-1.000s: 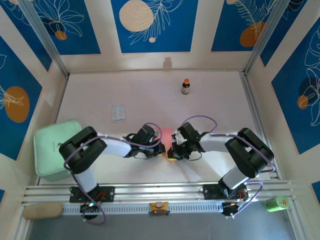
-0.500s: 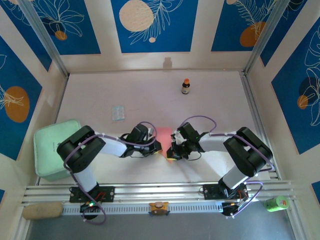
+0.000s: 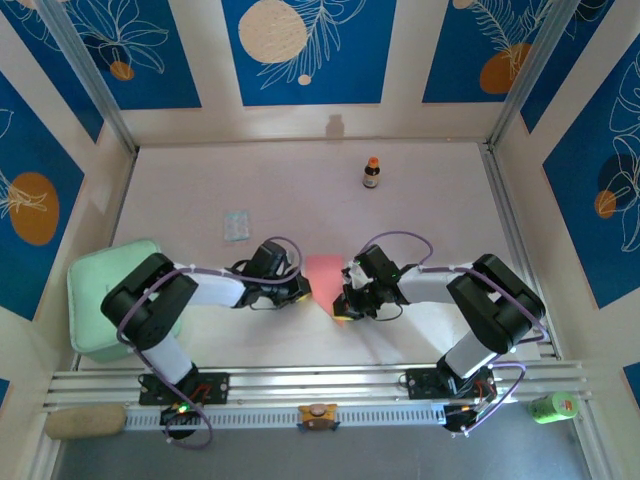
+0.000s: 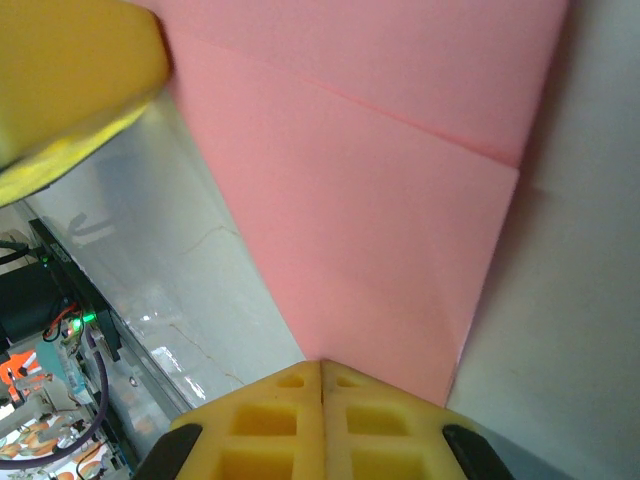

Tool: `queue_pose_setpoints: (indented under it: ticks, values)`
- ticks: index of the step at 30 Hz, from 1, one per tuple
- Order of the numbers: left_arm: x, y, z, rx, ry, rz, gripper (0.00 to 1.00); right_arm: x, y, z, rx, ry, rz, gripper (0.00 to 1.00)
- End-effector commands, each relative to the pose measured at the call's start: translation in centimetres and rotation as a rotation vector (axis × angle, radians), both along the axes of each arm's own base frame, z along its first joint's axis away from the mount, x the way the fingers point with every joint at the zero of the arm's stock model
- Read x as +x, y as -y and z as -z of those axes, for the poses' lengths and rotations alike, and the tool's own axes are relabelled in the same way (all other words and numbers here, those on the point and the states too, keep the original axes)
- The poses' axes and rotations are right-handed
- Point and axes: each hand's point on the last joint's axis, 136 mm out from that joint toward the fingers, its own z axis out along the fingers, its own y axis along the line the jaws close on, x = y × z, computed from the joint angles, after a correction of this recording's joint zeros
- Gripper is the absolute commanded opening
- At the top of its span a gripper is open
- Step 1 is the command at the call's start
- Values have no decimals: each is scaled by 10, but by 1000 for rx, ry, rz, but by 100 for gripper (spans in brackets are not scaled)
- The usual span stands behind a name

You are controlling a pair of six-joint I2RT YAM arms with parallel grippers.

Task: Fold a paper plane with a square sheet of paper (pick it up from the middle)
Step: Third fold the triangle at the center of the table.

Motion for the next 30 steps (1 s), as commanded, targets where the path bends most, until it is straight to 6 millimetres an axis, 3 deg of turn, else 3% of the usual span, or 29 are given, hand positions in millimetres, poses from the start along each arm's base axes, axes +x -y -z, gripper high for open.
queue_pose_setpoints:
  ticks: [1,13,18,24,30]
  values:
    - [6,-26,10,119,-10,-49,0,-32,35,35,-180,-132,22,0]
    - [15,-10,-34,40,89,-6,0,-29,34,33,-176,-120,19,0]
    - [9,3,-39,15,111,29,0,-29,34,33,-180,-121,18,0]
    - [4,31,-32,-39,95,103,0,-29,34,34,-181,-123,18,0]
    - [9,5,3,36,27,22,0,-29,34,34,-183,-124,19,0]
